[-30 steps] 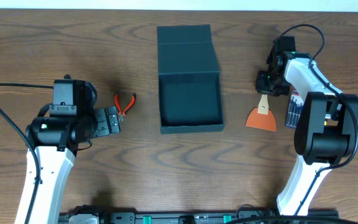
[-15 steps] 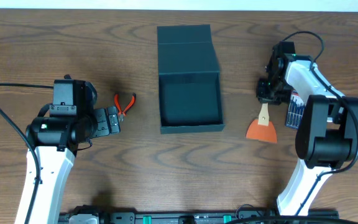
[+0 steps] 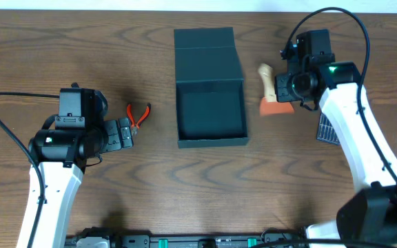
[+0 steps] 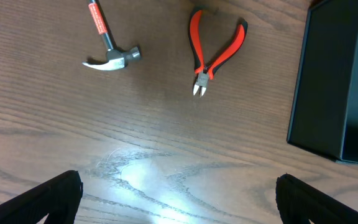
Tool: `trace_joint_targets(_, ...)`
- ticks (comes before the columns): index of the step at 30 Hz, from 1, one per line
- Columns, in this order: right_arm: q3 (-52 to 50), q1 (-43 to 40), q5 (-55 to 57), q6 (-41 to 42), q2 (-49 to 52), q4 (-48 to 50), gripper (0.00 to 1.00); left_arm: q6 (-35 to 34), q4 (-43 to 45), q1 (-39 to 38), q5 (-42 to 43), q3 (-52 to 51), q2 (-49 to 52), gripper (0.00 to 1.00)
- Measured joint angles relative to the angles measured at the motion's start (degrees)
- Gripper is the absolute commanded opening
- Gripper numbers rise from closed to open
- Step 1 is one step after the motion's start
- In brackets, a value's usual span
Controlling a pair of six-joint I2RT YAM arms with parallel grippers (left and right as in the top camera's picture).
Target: Pack container
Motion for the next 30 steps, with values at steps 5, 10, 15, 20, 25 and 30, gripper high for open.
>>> trace_joint_targets(5,0.00,2.51,0.33,-0.92,-1.88,-0.50,0.01,0.00,0.00,0.00,0.00,0.00,0.00,0.98)
trace_joint_targets(10,0.00,3.61,0.72,-0.98,-2.40,-1.33,0.01,0.00,0.00,0.00,0.00,0.00,0.00,0.99)
trace_joint_targets(15,0.00,3.67,1.27,-1.09,-2.43,-1.62,0.01,0.00,-0.02,0.00,0.00,0.00,0.00,0.98)
trace_joint_targets(20,0.24,3.67,4.07,0.44,-2.43,-1.81,0.95,0.00,0.00,0.00,0.00,0.00,0.00,0.98)
trace_joint_targets(25,7.21,3.65,7.39,5.57,-2.40,-6.36,0.99,0.46,0.02,0.00,0.00,0.00,0.00,0.98)
trace_joint_targets(30,21.20,2.29,9.33,18.60,-2.45,-11.41,0.99,1.20,0.02,0.00,0.00,0.02,0.00,0.99)
